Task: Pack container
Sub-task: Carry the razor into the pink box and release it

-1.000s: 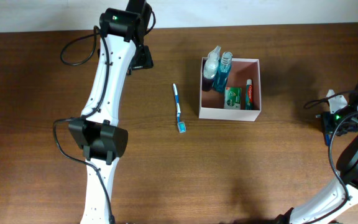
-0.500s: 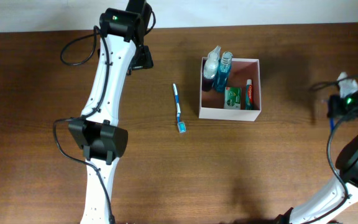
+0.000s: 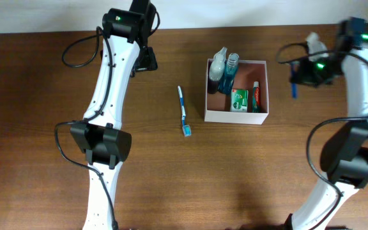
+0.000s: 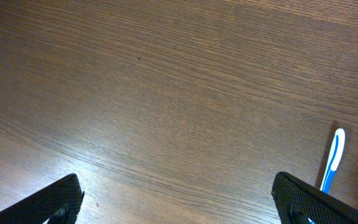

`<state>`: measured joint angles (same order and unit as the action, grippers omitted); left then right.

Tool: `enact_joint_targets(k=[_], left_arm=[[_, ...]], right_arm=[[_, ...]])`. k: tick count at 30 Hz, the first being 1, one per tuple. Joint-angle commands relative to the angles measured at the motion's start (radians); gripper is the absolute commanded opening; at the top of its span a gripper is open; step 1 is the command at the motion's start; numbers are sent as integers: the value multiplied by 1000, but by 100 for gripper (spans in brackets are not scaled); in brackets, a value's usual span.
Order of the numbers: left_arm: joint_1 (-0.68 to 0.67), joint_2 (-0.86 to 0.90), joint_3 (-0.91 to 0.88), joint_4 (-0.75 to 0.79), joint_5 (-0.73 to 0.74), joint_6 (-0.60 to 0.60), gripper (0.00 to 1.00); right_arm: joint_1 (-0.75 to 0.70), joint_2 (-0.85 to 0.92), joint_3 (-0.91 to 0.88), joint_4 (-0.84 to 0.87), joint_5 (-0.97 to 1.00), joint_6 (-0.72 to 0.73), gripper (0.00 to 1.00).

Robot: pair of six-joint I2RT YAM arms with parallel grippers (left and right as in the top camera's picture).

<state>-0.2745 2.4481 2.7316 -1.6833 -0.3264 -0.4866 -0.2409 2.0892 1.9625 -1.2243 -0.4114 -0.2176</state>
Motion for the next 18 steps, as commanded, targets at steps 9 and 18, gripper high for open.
enact_joint_targets(k=[9, 18], left_arm=[[0, -2, -5, -1, -11, 13, 99], [0, -2, -5, -1, -11, 13, 99]], right_arm=[[190, -1, 11, 95, 64, 212, 4], [201, -1, 11, 81, 64, 238, 19]])
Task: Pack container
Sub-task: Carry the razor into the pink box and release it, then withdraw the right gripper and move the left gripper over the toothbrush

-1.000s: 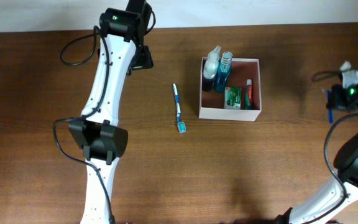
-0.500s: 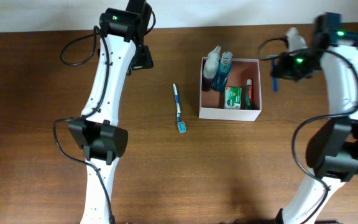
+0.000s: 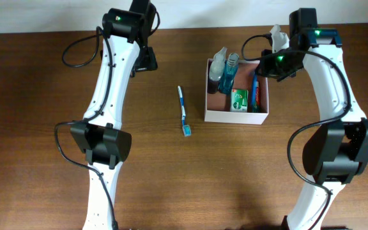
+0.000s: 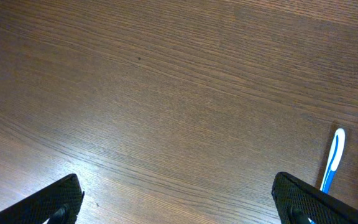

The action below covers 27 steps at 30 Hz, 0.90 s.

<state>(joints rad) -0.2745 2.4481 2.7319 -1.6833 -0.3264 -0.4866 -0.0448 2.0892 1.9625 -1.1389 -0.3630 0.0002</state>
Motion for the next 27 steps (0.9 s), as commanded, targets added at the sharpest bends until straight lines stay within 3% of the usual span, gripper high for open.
enact_joint_targets(k=[1, 7, 13, 16, 19, 27], left_arm=[[0, -2, -5, -1, -11, 13, 100], [0, -2, -5, -1, -11, 13, 99], [0, -2, -5, -1, -11, 13, 99], [0, -2, -5, -1, -11, 13, 99], [0, -2, -5, 0, -10, 13, 100], [0, -2, -5, 18, 37, 12, 100]], right_arm=[[5, -1, 11, -5, 16, 20, 20], [-6, -1, 11, 2, 103, 20, 24], [-116, -2, 13, -6, 140, 19, 46], [-219, -1, 13, -8, 140, 19, 67], [-326, -1, 13, -10, 140, 20, 100], [-500, -1, 12, -34, 140, 19, 99]])
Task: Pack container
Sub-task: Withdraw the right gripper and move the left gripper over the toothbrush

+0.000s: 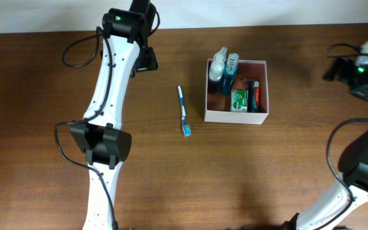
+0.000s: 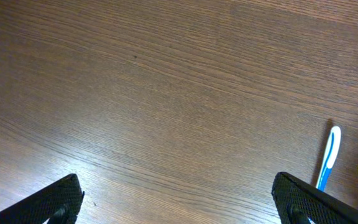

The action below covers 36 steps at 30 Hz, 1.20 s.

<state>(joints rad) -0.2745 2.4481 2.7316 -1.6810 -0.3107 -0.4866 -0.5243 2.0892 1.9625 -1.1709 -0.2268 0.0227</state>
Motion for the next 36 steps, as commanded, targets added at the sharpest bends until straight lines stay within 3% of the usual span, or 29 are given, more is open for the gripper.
enact_joint_targets(k=[1, 12, 23, 36], left_arm=[[0, -2, -5, 30, 34, 12, 99], [-4, 0, -58, 64, 465, 6, 99], [-63, 0, -303, 158, 442, 6, 99], [-144, 7, -447, 311, 388, 5, 99]], right_arm=[[-34, -1, 12, -2, 3, -3, 99], [-98, -1, 12, 1, 3, -3, 99], [-98, -1, 12, 1, 3, -3, 99], [-98, -1, 12, 1, 3, -3, 99]])
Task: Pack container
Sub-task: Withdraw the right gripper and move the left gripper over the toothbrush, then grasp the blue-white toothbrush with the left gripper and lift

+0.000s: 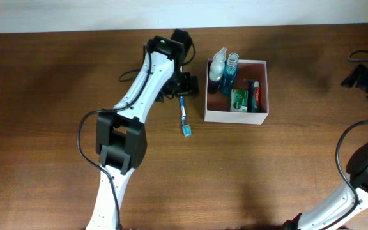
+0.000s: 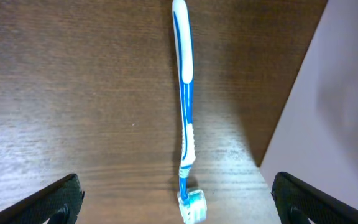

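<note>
A blue and white toothbrush (image 1: 183,112) lies on the table just left of the white box (image 1: 265,82), bristle head toward the front. In the left wrist view the toothbrush (image 2: 186,93) runs straight down the frame between my fingers, and the box wall (image 2: 340,106) fills the right side. My left gripper (image 1: 182,91) (image 2: 179,208) hovers open over the brush's handle end, touching nothing. The right gripper (image 1: 358,76) sits open at the far right edge, holding nothing.
Inside the box stand a clear spray bottle (image 1: 218,61) and a blue bottle (image 1: 230,71), with a green packet (image 1: 238,100) and a red tube (image 1: 257,96) lying flat. Bare wooden table (image 1: 56,128) surrounds everything.
My left gripper has gone from the back left of the table to directly above the toothbrush beside the box, still open. The right gripper sits slightly farther right.
My right gripper first held a blue item to the right of the box, then was over the box, then stood back at the right edge with the item left inside. The left arm stayed put at the back until now, when it hangs over the toothbrush.
</note>
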`<state>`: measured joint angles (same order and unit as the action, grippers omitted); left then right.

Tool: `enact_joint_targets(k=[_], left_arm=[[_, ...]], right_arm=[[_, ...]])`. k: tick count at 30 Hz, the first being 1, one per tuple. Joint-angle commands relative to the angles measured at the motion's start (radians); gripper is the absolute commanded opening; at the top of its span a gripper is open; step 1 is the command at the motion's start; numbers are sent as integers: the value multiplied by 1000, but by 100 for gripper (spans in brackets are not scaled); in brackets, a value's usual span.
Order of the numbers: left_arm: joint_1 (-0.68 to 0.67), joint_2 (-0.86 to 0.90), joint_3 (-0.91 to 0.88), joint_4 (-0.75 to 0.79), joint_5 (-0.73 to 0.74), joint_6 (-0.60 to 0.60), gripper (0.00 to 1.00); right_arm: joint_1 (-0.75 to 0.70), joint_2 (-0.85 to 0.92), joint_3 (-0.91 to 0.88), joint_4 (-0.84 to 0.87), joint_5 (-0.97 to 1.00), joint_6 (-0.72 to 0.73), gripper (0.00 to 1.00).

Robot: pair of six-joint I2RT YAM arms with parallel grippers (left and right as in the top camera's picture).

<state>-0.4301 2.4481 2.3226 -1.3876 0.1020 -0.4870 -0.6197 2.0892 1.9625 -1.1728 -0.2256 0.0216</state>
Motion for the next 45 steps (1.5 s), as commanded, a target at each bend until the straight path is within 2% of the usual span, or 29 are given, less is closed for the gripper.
enact_joint_targets(k=[1, 9, 14, 35, 37, 40, 42, 45], left_arm=[[12, 7, -50, 27, -24, 5, 99], [14, 8, -146, 110, -26, -3, 99], [14, 12, -171, 132, -81, -36, 99], [14, 58, -175, 161, -80, -19, 95], [14, 58, -175, 162, -80, -19, 89], [14, 58, -175, 162, -80, -19, 69], [14, 58, -175, 161, -80, -19, 50], [14, 58, -175, 161, -80, -20, 36]], right_arm=[[-2, -1, 12, 3, 2, -2, 99], [-2, -1, 12, 3, 2, -2, 99], [-2, -1, 12, 3, 2, -2, 99], [-2, -1, 12, 3, 2, -2, 99], [-2, -1, 12, 3, 2, -2, 99], [-2, -1, 12, 3, 2, -2, 99], [-2, -1, 12, 3, 2, -2, 99], [-2, -1, 12, 3, 2, -2, 99]])
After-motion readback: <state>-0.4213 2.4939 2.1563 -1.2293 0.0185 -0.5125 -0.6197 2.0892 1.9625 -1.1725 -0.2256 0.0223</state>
